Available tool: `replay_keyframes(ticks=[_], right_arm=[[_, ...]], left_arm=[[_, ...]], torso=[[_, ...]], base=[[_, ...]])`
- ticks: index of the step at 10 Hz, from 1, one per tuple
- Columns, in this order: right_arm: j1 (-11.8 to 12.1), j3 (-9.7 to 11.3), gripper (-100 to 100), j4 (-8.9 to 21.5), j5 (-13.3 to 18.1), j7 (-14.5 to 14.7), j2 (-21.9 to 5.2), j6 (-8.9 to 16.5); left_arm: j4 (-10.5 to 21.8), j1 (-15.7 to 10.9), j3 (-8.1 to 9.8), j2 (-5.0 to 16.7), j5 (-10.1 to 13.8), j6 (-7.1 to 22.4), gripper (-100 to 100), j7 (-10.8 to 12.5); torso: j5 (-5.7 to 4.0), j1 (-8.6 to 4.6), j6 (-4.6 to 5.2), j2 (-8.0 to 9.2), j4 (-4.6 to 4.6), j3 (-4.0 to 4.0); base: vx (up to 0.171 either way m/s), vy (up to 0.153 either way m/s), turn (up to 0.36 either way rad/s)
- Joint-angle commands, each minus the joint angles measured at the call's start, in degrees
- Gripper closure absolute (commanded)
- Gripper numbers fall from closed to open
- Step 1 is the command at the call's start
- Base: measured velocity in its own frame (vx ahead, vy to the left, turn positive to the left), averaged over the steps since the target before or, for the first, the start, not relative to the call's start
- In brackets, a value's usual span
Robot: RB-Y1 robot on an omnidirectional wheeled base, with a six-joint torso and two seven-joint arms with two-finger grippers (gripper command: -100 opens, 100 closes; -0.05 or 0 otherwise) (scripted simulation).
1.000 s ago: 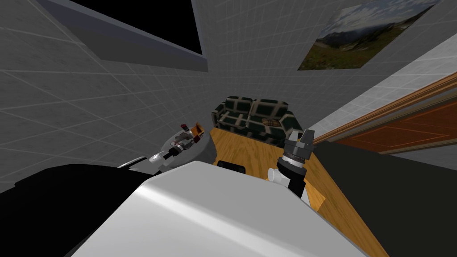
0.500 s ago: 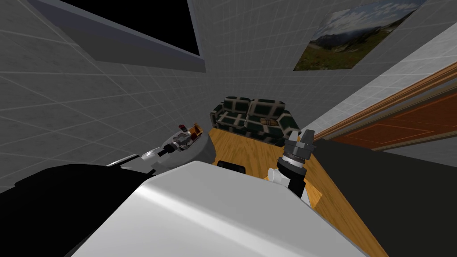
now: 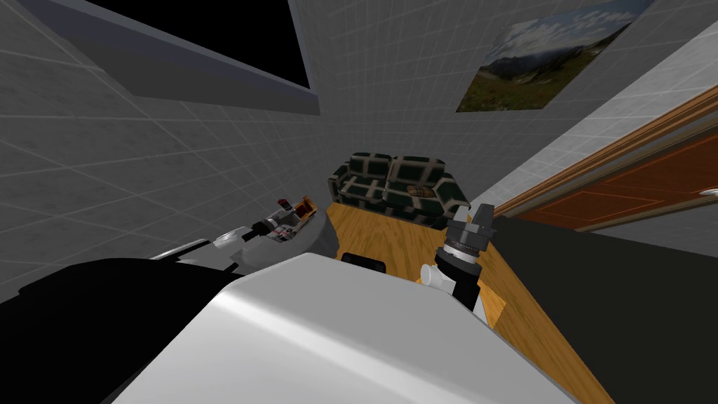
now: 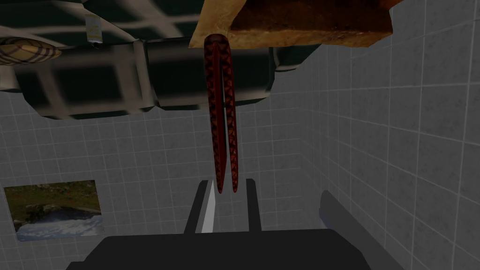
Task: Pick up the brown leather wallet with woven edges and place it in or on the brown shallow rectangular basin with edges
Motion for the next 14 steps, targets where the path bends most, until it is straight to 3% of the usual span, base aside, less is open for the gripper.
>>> replay_keyframes(ticks=[1,6,8,9,13,14], right_arm=[[0.00,0.00,0,0.00,0.00,0.00,0.00,0.00],[0.01,-0.01,0,0.00,0.00,0.00,-0.01,0.00],[0.01,-0.01,0,0.00,0.00,0.00,-0.01,0.00],[0.01,-0.01,0,0.00,0.00,0.00,-0.01,0.00],[0.00,0.00,0,0.00,0.00,0.00,0.00,0.00],[0.00,0.00,0,0.00,0.00,0.00,0.00,0.00]], left_arm=[[0.88,-0.94,-0.12,1.16,-0.73,0.00,100,1.99],[-0.90,-1.10,0.96,4.08,-2.67,2.84,100,6.97],[-1.07,-1.01,1.07,4.10,-2.73,2.88,100,7.03],[-1.20,-1.00,1.16,4.20,-2.73,3.08,-100,7.15],[-1.18,-1.02,1.16,4.21,-2.72,3.07,-100,7.13],[-1.18,-1.02,1.16,4.21,-2.72,3.07,0,7.13]], torso=[[0.00,0.00,0.00,0.00,0.00,0.00],[0.05,0.39,0.07,-0.39,-0.05,-0.21],[0.11,0.53,0.00,-0.24,-0.04,-0.13],[0.11,0.26,-0.02,-0.09,-0.04,-0.06],[0.01,-0.13,-0.02,0.14,0.02,0.08],[0.01,-0.13,-0.02,0.15,0.02,0.08]], base=[[0.048,0.052,-0.072],[0.102,0.123,-0.087],[0.060,0.124,-0.032],[0.009,0.016,-0.003],[0.001,0.002,0.000],[0.000,0.000,0.000]])
